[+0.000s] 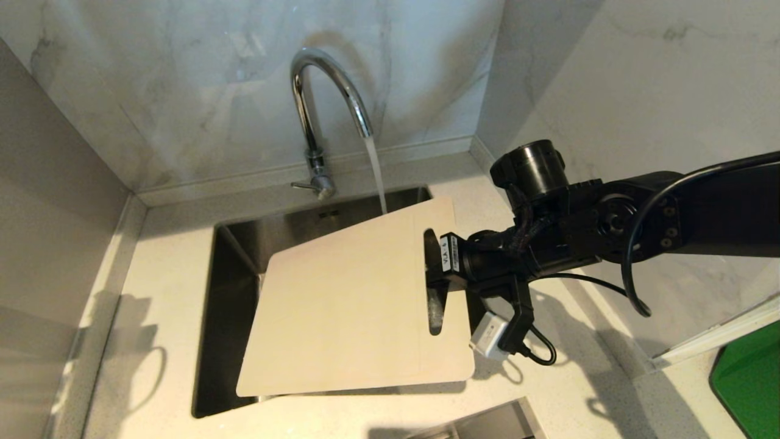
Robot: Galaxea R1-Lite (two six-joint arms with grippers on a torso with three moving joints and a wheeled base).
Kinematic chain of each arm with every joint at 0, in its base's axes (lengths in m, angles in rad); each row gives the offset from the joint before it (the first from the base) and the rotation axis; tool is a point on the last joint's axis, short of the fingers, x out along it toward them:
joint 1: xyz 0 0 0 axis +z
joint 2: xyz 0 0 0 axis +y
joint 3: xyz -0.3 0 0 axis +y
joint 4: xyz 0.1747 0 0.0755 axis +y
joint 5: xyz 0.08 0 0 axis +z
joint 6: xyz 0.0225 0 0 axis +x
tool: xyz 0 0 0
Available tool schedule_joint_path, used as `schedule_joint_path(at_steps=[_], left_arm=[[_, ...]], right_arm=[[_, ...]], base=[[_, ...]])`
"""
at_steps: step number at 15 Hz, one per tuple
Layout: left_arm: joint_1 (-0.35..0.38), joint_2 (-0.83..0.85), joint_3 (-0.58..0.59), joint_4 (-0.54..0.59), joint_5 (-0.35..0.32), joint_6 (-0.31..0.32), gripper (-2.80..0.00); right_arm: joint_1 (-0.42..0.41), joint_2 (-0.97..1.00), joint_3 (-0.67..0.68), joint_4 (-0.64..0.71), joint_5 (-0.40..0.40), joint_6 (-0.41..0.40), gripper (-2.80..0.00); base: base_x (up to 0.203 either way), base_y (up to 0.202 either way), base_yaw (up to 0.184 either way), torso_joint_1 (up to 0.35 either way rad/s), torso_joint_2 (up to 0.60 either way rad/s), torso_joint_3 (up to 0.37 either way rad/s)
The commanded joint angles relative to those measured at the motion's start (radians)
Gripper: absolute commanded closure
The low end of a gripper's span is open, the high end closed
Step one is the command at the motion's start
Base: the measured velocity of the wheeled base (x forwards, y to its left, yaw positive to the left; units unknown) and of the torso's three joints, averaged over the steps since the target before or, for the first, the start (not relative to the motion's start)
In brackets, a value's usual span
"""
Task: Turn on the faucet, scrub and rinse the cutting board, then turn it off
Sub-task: Scrub the cutting board underwater
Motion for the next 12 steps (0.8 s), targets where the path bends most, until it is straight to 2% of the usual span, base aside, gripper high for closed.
schedule_joint_path(at_steps=[1,3,6,10,12], left_arm=[[0.003,0.115,-0.124,0.135,0.002,-0.006,0.0],[0.001,0.168,-0.207,0.262,0.005,-0.013,0.0],[-0.072,0.231,-0.272,0.381,0.005,-0.103,0.0],[-0.227,0.304,-0.313,0.459,0.004,-0.265,0.0],[-0.29,0.333,-0.327,0.479,-0.002,-0.374,0.0]], right_arm=[[0.001,0.005,-0.008,0.001,0.006,-0.013,0.0],[0.001,0.007,-0.017,0.001,0.006,-0.005,0.0],[0.012,0.014,-0.014,0.001,0.019,-0.005,0.0],[0.012,0.014,-0.023,0.001,0.025,-0.002,0.0],[0.012,0.013,-0.022,0.001,0.031,-0.002,0.0]], base=[[0.0,0.0,0.0,0.0,0.0,0.0],[0.0,0.0,0.0,0.0,0.0,0.0],[0.0,0.0,0.0,0.0,0.0,0.0],[0.0,0.0,0.0,0.0,0.0,0.0],[0.0,0.0,0.0,0.0,0.0,0.0]])
